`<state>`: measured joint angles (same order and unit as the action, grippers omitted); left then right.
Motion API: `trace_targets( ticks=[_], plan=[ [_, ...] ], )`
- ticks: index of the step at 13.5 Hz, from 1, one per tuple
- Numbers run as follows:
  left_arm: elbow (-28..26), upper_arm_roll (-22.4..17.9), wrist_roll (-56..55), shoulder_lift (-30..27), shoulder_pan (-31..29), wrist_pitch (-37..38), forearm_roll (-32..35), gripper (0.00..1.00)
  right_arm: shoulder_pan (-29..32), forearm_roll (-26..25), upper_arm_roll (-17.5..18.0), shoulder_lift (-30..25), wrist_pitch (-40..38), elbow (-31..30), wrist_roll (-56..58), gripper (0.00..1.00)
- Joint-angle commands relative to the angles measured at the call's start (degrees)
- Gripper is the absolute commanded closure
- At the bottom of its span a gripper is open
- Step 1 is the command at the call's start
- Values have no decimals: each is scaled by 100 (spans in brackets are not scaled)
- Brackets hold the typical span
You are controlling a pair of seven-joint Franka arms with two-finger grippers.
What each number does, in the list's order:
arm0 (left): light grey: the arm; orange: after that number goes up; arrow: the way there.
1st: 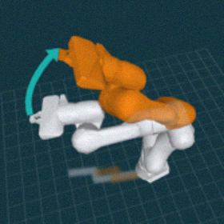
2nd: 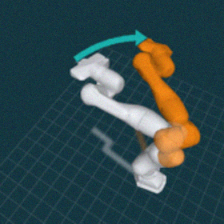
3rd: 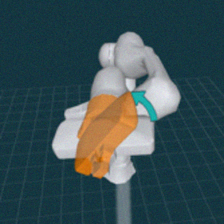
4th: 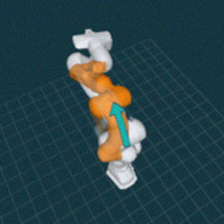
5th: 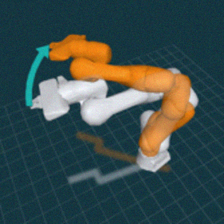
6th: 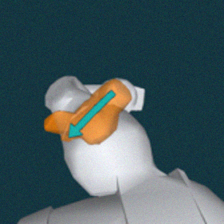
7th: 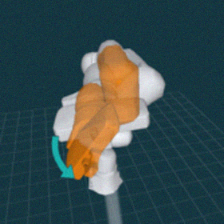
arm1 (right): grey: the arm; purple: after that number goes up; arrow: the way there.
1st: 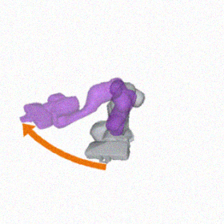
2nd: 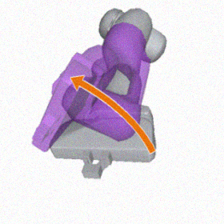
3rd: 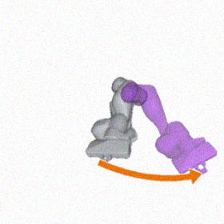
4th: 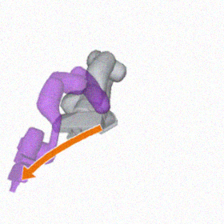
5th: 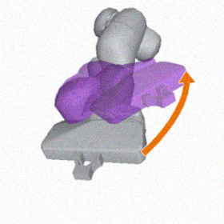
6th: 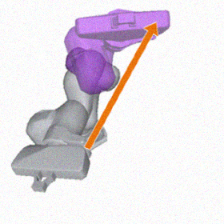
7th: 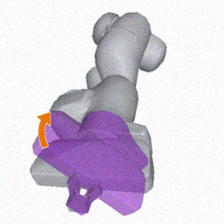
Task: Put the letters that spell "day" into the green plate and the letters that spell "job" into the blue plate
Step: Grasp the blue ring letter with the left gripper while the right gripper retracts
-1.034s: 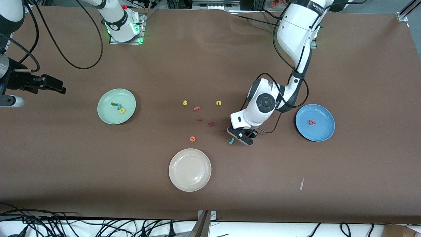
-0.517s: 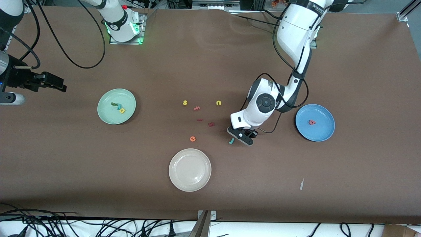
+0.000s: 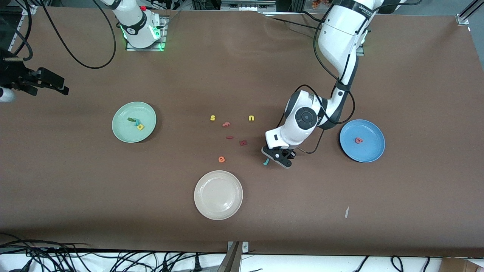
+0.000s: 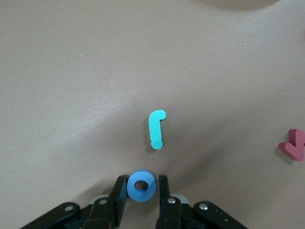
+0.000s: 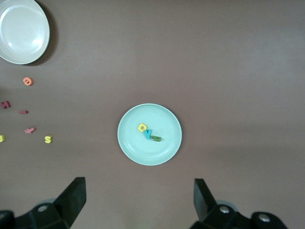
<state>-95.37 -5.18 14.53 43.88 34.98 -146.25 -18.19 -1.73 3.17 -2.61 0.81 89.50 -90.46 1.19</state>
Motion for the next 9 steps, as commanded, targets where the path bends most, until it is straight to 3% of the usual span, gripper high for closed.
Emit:
trace_targets(
  ticks=[1,6,9],
  plan=[
    [124,-88,112,120,88,-79,-106,74,216,-132,305,-195,120,-209,-57,0],
    [10,-88,94,-177,-87,-1,-88,77,155,-255,331,-152,103,-147,-48,0],
    [-464,-71,85,-879,-587,359,-80,76,155,-247,340,-116,111,-147,-57,0]
  ],
)
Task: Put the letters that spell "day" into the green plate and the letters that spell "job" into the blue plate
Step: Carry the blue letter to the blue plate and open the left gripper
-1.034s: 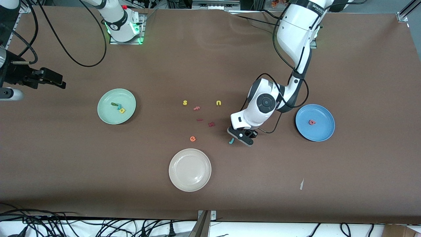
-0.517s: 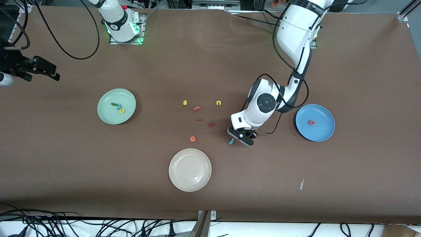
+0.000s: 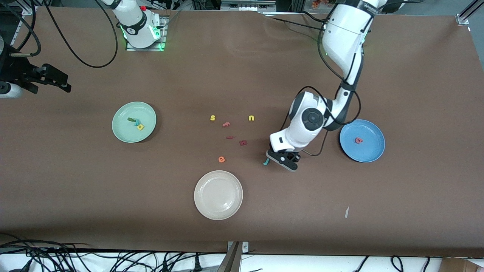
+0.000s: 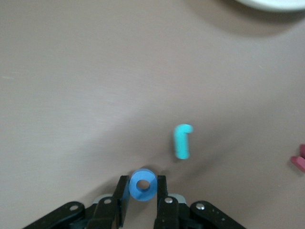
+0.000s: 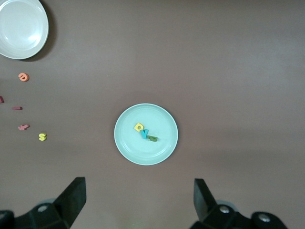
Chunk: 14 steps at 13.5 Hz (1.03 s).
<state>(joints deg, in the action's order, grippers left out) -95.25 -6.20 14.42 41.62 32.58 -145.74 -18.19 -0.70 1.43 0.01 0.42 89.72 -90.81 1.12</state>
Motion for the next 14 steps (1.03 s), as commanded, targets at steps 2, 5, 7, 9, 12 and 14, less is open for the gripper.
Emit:
trace_targets(
  ticks=[2,5,7,9,12,14],
  plan=[
    [-1019,66,122,-1303,-821,729,-62,76,52,-81,86,-77,89,-112,-59,0],
    [-2047,67,560,-2191,-1446,942,-44,76,52,-81,87,-77,89,-112,-68,0],
    [-2645,67,851,-2614,-1877,942,-18,74,52,-81,86,-77,81,-121,-85,0],
    [-3042,49,1080,-2852,-2228,942,436,74,52,-72,86,-77,81,-112,-234,0],
    [-3228,49,1177,-2906,-2537,942,817,66,43,-72,95,-77,81,-112,-235,0],
    [-3194,49,1169,-2888,-2529,916,817,54,35,-81,95,-77,81,-112,-235,0]
  ],
)
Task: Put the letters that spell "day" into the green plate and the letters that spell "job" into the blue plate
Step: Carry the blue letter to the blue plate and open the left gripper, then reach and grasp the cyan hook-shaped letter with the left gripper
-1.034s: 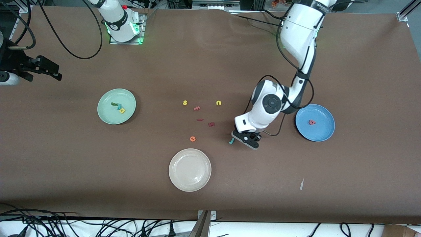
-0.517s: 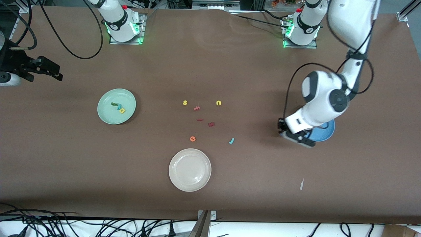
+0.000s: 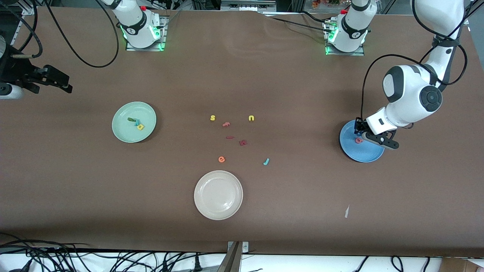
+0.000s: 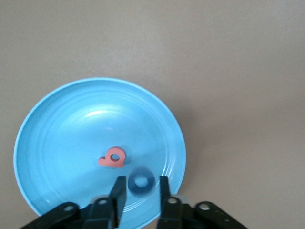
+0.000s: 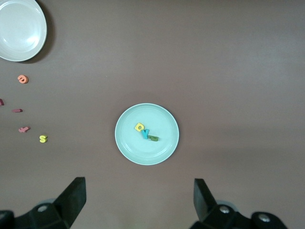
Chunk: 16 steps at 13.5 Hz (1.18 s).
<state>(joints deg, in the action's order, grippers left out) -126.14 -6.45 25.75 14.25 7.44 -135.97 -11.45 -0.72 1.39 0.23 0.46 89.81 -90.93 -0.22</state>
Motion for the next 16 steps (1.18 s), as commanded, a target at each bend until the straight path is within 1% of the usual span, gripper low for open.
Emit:
trace_targets(
  ticks=[1,2,3,4,5,6,8,9,13,16],
  plan=[
    [-78,74,35,-151,3,-70,143,52,37,-78,73,-81,72,-101,-101,0],
    [-60,91,26,-142,38,-87,143,50,37,-78,73,-81,72,-101,-101,0],
    [-51,100,26,-142,65,-113,117,50,37,-78,73,-81,72,-101,-101,0],
    [27,118,9,-124,152,-114,91,50,37,-78,73,-81,72,-101,-101,0],
    [220,179,-78,-11,344,-114,73,50,28,-78,73,-81,72,-101,-101,0],
    [483,240,-192,155,520,-114,-31,50,28,-78,73,-81,72,-101,-101,0],
    [1150,258,-456,638,1012,-114,-627,50,19,-78,73,-81,72,-101,-101,0],
    [1484,250,-527,867,1249,-114,-804,50,19,-78,73,-81,72,-101,-101,0],
    [2723,241,-1212,1824,2058,-114,-841,50,19,-78,73,-81,72,-101,-101,0],
    [3454,179,-1406,2449,2393,-227,-841,50,19,-69,73,-81,72,-101,-110,0]
  ],
)
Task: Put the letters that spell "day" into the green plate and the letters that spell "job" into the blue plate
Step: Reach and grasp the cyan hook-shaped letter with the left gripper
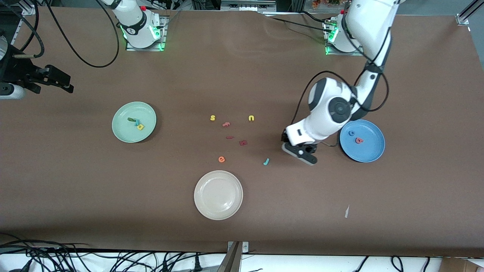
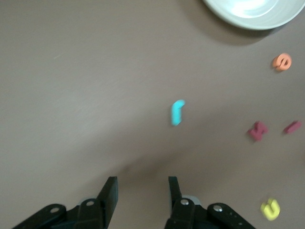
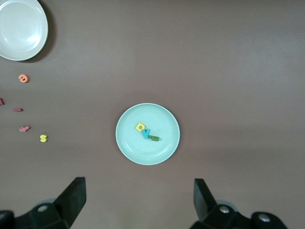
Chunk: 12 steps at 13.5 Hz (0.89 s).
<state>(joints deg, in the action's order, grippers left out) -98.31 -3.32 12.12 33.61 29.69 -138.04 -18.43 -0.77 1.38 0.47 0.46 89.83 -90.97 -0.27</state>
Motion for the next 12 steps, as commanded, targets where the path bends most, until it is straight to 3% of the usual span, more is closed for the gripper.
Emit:
trace_targets(
  ticks=[1,4,12],
  plan=[
    [794,-142,-43,681,221,-204,-152,50,24,-68,50,-81,70,-96,-104,0],
    [1067,-151,-43,1130,353,-776,-152,50,33,-68,50,-81,70,-105,-104,0],
    [1209,-309,-305,1587,748,-1199,-152,49,33,-59,41,-81,70,-105,-104,0]
  ],
)
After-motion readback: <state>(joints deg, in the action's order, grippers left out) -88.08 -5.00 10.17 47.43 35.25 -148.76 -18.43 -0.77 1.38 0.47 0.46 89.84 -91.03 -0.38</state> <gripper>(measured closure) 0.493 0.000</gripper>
